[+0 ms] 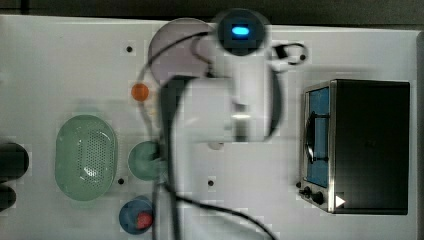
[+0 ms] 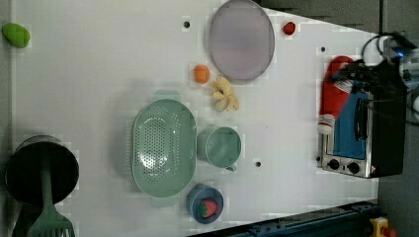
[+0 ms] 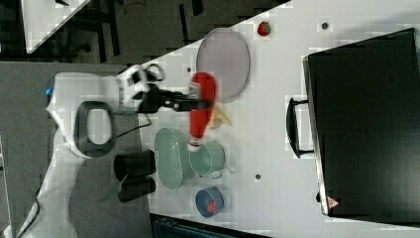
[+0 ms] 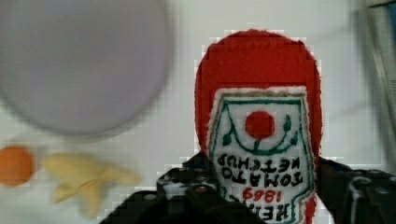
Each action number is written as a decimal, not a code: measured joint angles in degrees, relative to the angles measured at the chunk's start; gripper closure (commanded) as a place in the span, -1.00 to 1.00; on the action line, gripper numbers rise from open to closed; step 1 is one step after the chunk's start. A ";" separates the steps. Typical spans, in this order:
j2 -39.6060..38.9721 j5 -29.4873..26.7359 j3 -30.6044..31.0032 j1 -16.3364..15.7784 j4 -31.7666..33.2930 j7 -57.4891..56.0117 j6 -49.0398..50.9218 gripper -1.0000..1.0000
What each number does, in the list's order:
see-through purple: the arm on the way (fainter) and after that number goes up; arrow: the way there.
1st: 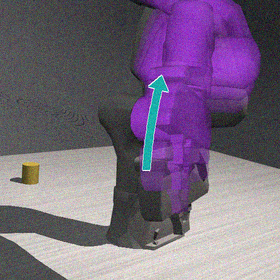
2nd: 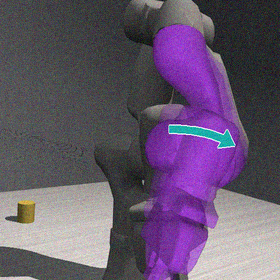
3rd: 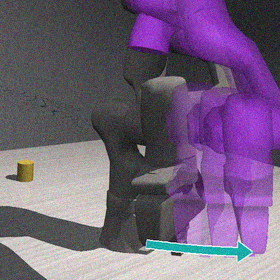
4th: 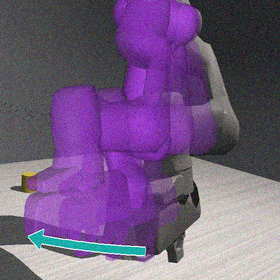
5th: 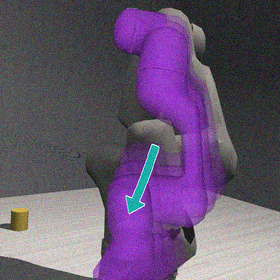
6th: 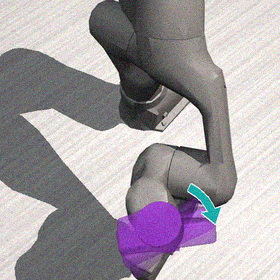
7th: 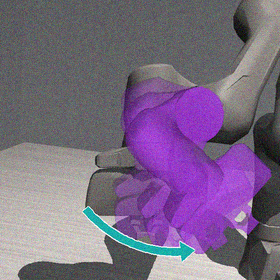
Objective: Pick ketchup from strainer and place it on the table
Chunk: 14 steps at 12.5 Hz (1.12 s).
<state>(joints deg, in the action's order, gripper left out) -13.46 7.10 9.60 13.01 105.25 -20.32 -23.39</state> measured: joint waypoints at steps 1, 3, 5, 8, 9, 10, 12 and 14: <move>0.06 -0.03 -1.94 1.40 0.78 -1.22 -0.08 -0.19; 0.70 0.34 -3.90 3.72 3.53 -2.06 -2.38 -0.19; 1.48 -0.26 -5.53 3.96 7.89 -2.73 -8.98 -0.19; 1.48 0.07 -4.52 3.58 15.16 -3.13 -17.04 -0.19; 1.46 -0.01 -4.02 2.85 17.85 -3.13 -18.86 -0.19; 1.43 -0.01 -2.56 2.60 20.76 -3.18 -20.81 -0.19; 0.73 -0.07 -0.55 1.15 25.68 -3.25 -23.16 -0.19; -1.24 -0.37 0.81 -0.22 28.59 -3.61 -27.11 -0.19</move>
<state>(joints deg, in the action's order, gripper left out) -14.70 6.73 10.41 12.79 133.84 -23.93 -50.50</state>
